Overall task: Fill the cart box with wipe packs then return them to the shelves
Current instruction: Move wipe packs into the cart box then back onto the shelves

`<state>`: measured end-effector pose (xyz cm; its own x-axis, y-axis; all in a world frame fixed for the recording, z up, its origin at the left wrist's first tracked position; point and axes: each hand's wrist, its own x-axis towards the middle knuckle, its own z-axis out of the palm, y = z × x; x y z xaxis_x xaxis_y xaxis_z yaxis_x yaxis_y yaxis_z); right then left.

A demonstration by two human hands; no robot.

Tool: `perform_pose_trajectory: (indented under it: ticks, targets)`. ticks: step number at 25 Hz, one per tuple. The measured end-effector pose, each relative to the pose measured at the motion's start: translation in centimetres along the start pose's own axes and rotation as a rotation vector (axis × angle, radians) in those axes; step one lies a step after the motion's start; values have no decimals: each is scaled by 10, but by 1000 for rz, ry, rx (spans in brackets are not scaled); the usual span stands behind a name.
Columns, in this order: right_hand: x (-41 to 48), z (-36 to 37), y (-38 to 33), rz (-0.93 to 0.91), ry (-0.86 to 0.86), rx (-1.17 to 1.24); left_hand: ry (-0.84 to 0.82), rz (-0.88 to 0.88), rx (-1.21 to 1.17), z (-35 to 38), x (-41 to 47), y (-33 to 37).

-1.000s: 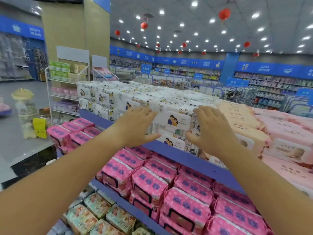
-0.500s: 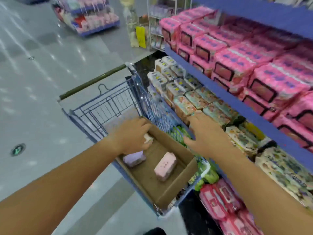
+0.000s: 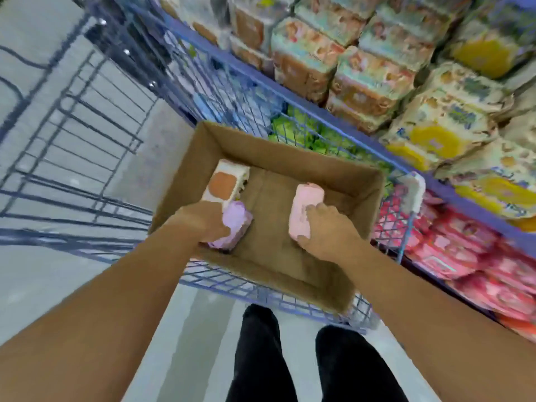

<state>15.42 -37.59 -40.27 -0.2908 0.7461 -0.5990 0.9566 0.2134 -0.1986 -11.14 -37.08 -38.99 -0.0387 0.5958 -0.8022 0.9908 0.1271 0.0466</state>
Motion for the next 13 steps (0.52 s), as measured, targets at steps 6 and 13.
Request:
perform_pose_trajectory:
  ticks: [6, 13]
  targets:
    - [68, 53, 5, 374, 39, 198, -274, -80, 65, 60, 117, -30]
    - [130, 118, 8, 723, 85, 691, 43, -191, -356, 122, 164, -16]
